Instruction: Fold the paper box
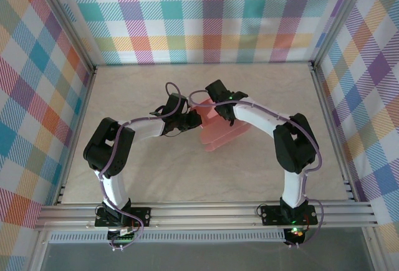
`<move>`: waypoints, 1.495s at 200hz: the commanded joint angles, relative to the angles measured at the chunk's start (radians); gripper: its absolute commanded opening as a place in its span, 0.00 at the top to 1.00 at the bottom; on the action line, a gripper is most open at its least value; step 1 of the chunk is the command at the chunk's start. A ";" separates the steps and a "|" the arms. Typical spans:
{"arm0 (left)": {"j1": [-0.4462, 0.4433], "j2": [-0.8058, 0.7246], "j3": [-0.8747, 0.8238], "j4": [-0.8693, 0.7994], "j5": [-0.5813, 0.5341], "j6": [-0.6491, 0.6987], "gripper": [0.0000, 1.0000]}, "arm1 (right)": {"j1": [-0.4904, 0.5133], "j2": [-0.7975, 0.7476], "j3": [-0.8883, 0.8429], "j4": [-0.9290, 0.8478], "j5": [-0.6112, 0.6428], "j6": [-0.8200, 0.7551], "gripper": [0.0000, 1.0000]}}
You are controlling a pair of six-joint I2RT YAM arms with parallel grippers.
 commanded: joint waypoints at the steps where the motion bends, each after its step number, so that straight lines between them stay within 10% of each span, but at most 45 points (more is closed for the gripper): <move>1: -0.007 -0.012 0.043 0.033 0.059 0.011 1.00 | -0.006 0.045 -0.015 -0.011 0.159 0.002 1.00; 172: -0.007 -0.009 0.040 0.027 0.059 0.016 1.00 | -0.021 -0.007 -0.069 0.055 -0.040 0.023 0.68; 218: -0.007 -0.010 0.035 0.030 0.058 0.015 1.00 | -0.020 -0.012 -0.062 0.043 -0.018 0.015 0.98; 280: -0.007 -0.007 0.037 0.033 0.060 0.012 1.00 | -0.018 -0.008 -0.068 0.038 0.031 0.022 1.00; 299: -0.007 -0.004 0.038 0.032 0.060 0.010 1.00 | -0.021 -0.028 -0.071 0.040 -0.022 0.053 0.73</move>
